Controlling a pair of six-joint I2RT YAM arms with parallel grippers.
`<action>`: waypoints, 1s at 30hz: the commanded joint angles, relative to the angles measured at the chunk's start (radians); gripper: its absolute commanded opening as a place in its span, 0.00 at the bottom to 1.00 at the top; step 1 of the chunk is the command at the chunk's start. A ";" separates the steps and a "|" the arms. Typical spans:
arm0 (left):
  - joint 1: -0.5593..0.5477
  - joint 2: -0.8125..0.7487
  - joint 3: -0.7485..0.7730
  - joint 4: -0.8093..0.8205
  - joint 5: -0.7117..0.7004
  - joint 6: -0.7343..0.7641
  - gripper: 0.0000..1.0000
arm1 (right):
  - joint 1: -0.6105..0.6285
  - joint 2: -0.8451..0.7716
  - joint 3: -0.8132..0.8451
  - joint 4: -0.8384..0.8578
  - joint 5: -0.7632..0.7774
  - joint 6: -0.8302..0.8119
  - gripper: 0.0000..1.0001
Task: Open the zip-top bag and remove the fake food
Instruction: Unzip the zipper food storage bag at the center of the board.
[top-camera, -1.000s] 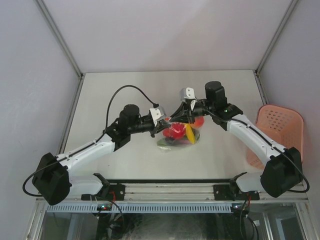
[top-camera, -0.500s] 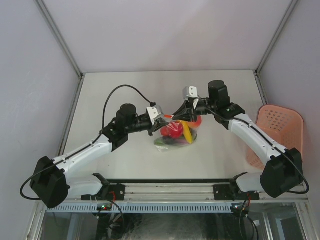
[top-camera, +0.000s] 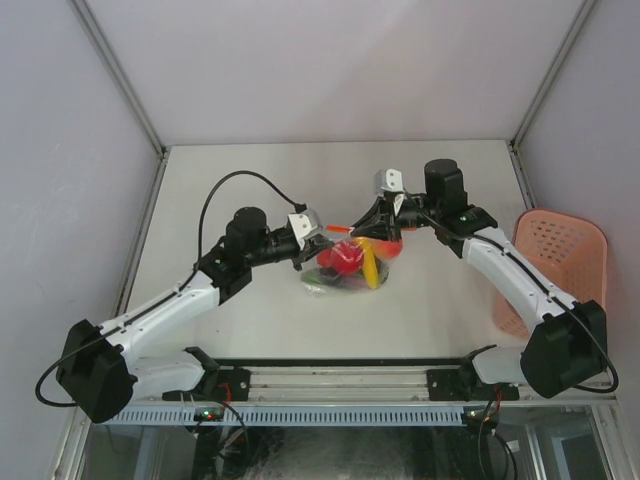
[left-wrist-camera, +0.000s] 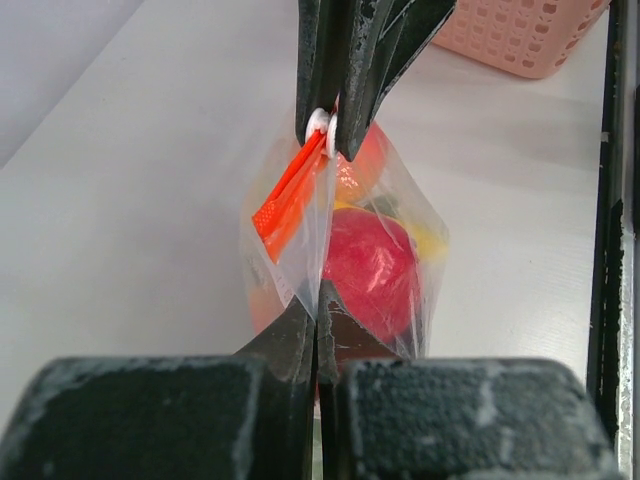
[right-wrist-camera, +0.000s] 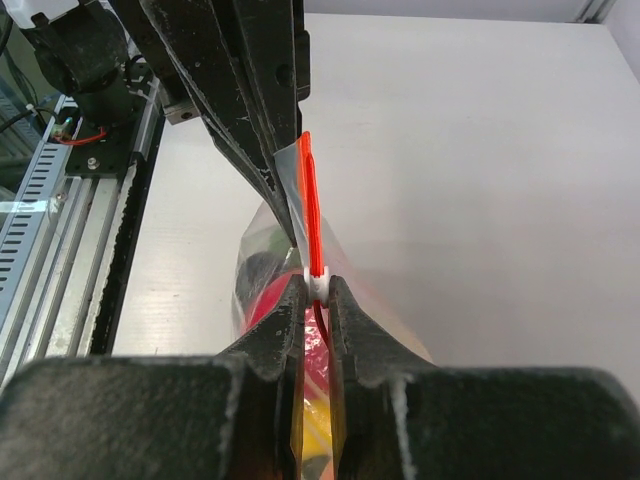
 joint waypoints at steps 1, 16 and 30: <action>0.019 -0.038 0.053 0.009 -0.017 0.023 0.00 | -0.029 -0.041 0.005 0.001 -0.002 -0.026 0.00; 0.032 -0.054 0.055 0.005 -0.047 0.025 0.00 | -0.065 -0.045 0.006 -0.037 -0.017 -0.065 0.00; 0.041 -0.071 0.052 0.004 -0.066 0.031 0.00 | -0.096 -0.044 0.006 -0.063 -0.029 -0.090 0.00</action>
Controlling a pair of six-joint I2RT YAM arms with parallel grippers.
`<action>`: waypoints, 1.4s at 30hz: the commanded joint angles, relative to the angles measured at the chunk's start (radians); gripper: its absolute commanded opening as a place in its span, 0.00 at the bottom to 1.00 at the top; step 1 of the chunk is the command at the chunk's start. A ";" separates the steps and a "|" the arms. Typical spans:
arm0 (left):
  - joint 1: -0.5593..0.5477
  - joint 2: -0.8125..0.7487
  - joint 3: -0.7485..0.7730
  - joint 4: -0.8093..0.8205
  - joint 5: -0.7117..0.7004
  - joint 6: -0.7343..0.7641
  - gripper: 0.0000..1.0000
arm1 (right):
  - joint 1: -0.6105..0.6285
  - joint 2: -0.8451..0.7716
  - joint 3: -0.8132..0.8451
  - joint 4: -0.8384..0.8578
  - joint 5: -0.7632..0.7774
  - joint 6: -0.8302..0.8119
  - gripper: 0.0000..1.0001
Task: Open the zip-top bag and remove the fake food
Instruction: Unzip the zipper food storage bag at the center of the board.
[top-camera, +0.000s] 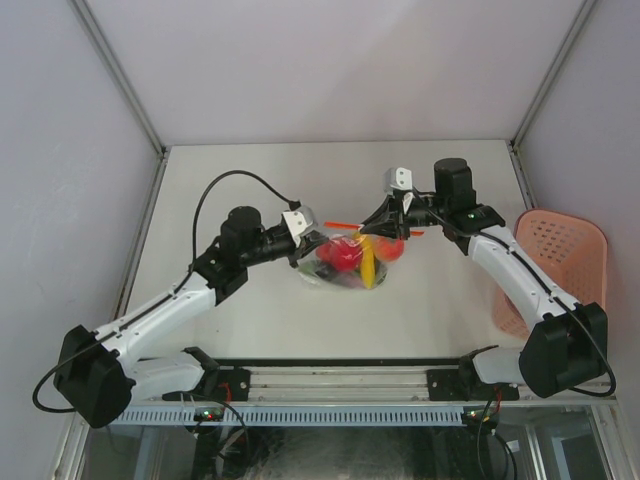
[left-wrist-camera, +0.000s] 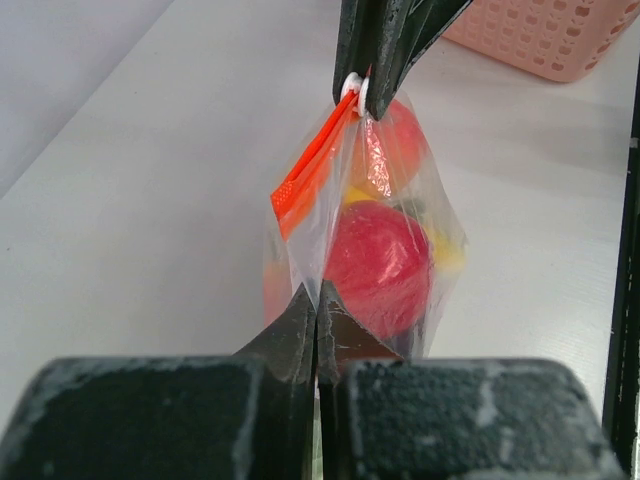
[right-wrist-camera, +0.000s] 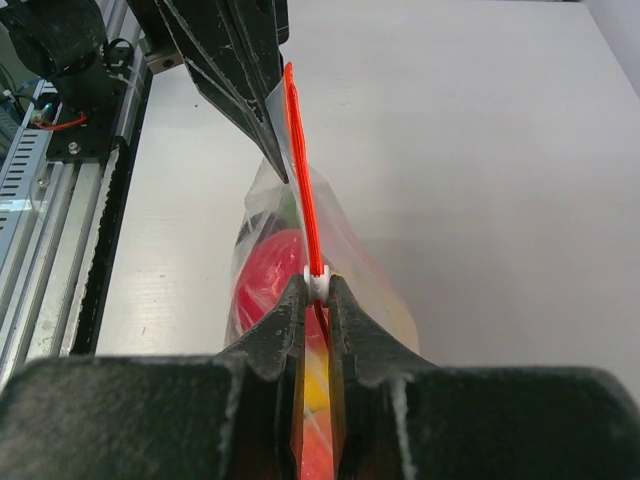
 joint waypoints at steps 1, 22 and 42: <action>0.019 -0.045 0.051 0.020 -0.035 0.028 0.00 | -0.029 -0.039 0.005 0.004 -0.005 -0.027 0.00; 0.031 -0.058 0.052 0.015 -0.036 0.032 0.00 | -0.044 -0.035 0.033 -0.099 0.043 -0.131 0.00; 0.043 -0.071 0.049 0.015 -0.046 0.037 0.00 | -0.069 -0.037 0.044 -0.183 0.078 -0.225 0.00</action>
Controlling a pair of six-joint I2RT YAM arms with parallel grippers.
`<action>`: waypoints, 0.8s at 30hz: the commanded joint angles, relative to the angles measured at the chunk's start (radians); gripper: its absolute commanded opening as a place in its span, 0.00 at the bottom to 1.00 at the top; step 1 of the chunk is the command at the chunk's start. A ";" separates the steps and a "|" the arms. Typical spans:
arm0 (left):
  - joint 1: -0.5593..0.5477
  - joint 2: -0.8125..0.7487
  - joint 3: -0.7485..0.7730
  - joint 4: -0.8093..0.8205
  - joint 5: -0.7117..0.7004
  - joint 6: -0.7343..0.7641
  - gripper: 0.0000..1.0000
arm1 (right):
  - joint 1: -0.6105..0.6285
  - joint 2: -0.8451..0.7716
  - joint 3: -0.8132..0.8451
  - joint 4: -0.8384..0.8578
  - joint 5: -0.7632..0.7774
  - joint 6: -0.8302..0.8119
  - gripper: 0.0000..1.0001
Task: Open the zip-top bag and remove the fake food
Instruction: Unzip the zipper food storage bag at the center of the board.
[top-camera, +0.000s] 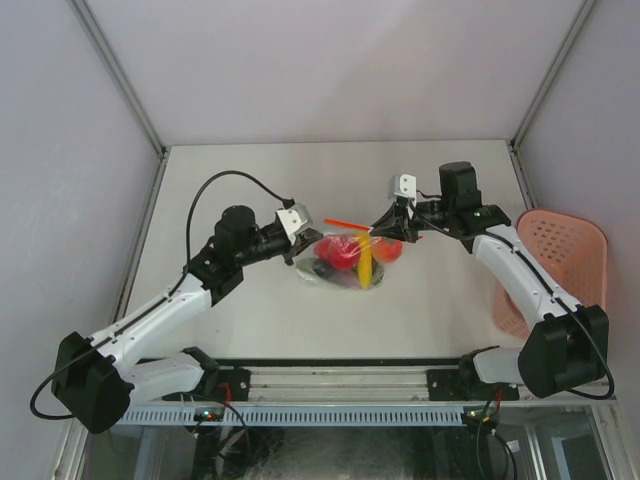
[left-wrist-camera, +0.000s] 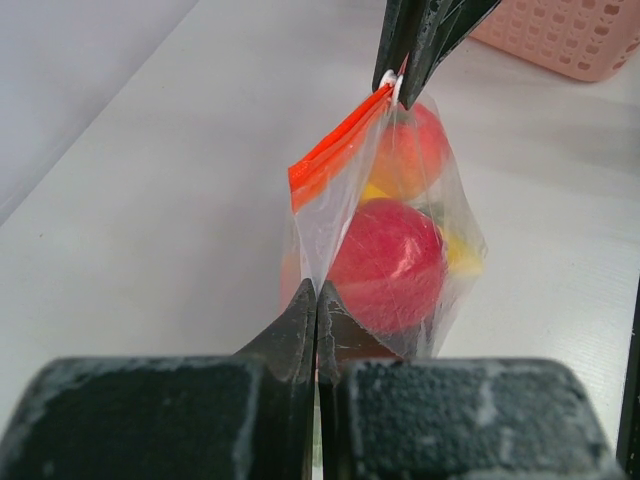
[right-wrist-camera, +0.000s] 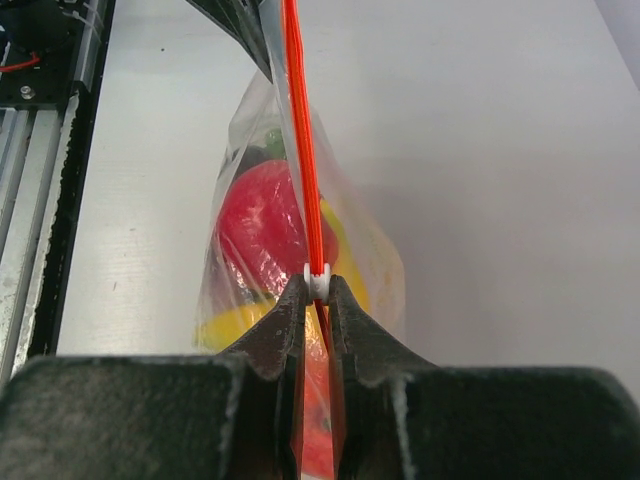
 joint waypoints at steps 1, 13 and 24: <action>0.017 -0.042 0.048 0.038 -0.025 0.022 0.00 | -0.023 -0.035 0.042 -0.030 0.038 -0.045 0.00; 0.020 -0.052 0.048 0.038 -0.034 0.027 0.00 | -0.049 -0.029 0.053 -0.067 0.047 -0.080 0.00; 0.024 -0.055 0.048 0.037 -0.048 0.027 0.00 | -0.058 -0.029 0.062 -0.154 0.078 -0.154 0.00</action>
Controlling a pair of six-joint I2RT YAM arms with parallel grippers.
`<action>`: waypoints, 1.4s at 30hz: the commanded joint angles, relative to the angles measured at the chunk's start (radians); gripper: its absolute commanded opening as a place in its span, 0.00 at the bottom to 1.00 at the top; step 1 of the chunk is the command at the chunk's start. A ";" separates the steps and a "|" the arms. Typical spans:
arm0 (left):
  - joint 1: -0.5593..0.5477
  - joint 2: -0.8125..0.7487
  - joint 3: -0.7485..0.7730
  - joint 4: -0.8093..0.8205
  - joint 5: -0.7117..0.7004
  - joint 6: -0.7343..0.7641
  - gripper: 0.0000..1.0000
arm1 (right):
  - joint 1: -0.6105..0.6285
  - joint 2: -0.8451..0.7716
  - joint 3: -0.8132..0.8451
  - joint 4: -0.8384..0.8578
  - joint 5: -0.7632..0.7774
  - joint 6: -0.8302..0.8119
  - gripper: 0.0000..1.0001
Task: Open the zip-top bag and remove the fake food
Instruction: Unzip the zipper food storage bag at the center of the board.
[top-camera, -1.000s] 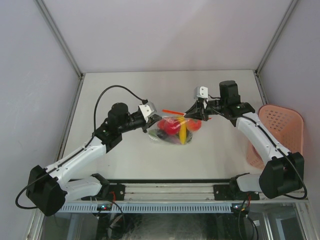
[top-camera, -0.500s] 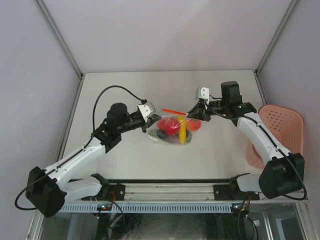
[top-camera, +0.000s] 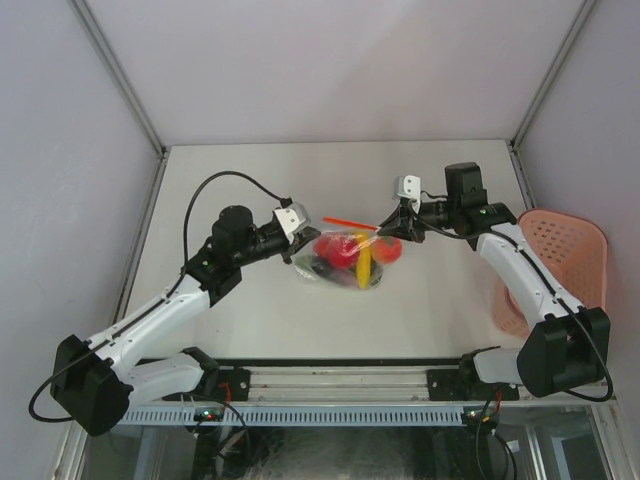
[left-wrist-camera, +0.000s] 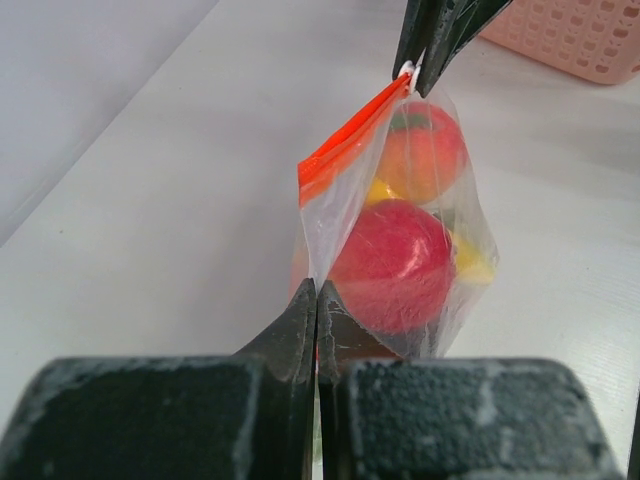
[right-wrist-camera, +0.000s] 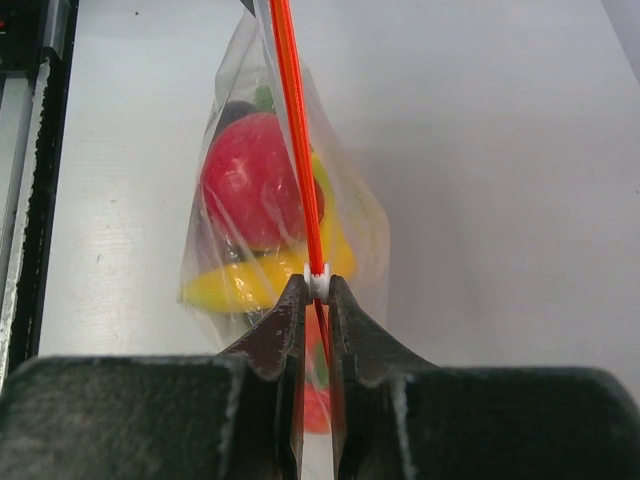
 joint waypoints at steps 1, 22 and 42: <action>0.018 -0.040 0.046 0.038 -0.029 0.020 0.00 | -0.016 -0.028 0.043 -0.064 0.052 -0.076 0.00; 0.028 -0.044 0.045 0.032 -0.050 0.027 0.00 | -0.034 -0.039 0.043 -0.175 0.171 -0.160 0.00; 0.042 -0.059 0.044 0.026 -0.070 0.035 0.00 | -0.085 -0.033 0.042 -0.247 0.317 -0.207 0.00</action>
